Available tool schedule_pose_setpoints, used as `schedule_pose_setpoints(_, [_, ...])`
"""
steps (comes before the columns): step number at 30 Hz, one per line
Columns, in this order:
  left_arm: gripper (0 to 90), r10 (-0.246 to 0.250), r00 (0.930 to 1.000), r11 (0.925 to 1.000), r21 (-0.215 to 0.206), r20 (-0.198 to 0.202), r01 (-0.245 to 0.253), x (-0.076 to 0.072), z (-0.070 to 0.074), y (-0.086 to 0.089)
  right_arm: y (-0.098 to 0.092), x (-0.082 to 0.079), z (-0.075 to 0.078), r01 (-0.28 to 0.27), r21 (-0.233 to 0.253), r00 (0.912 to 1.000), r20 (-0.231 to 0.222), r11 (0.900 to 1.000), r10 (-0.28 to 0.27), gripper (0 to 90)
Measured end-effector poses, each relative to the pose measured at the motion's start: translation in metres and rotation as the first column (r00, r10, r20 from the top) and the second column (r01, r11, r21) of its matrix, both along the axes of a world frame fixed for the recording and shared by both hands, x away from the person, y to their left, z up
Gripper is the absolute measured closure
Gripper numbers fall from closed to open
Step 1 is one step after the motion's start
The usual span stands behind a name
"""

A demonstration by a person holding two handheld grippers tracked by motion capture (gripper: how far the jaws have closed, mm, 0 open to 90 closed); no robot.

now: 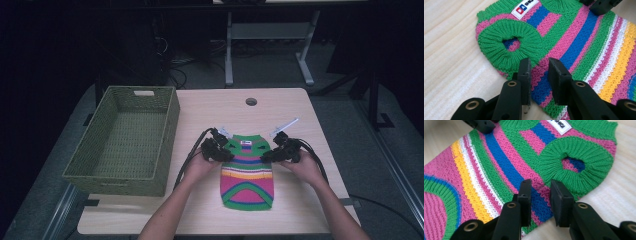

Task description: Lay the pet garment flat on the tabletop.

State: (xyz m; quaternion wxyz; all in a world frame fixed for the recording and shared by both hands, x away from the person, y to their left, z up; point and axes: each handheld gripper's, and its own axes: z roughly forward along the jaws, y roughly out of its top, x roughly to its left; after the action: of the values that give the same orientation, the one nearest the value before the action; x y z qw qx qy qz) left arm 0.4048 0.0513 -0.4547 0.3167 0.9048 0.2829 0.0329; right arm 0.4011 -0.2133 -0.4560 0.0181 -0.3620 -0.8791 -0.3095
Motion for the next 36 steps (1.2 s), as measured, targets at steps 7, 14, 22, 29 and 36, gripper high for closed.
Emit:
schedule_pose_setpoints(7, [70.3,0.025,0.9996,0.9997,-0.006,0.012,-0.025,0.006,-0.001,0.000,-0.002,0.008,-0.001,0.044,0.007,0.9989,0.016,0.999,-0.044,68.1])
schedule_pose_setpoints(14, [70.1,0.044,0.9988,0.9990,-0.006,0.023,-0.044,0.011,-0.002,-0.001,-0.003,0.012,-0.002,0.068,0.016,0.9972,0.030,0.998,-0.068,65.4])
schedule_pose_setpoints(22, [69.5,0.057,0.9982,0.9983,0.005,0.016,-0.057,0.017,-0.001,-0.003,-0.004,0.014,-0.003,0.088,0.032,0.9953,0.038,0.996,-0.089,64.7])
schedule_pose_setpoints(29, [68.3,0.066,0.9977,0.9978,0.011,0.016,-0.066,0.018,0.000,-0.003,-0.005,0.014,-0.004,0.094,0.042,0.9947,0.038,0.995,-0.095,63.7])
schedule_pose_setpoints(36, [63.2,0.069,0.9975,0.9976,0.002,0.014,-0.069,0.018,0.001,0.000,-0.005,0.014,-0.004,0.096,0.051,0.9946,0.033,0.994,-0.098,59.7])
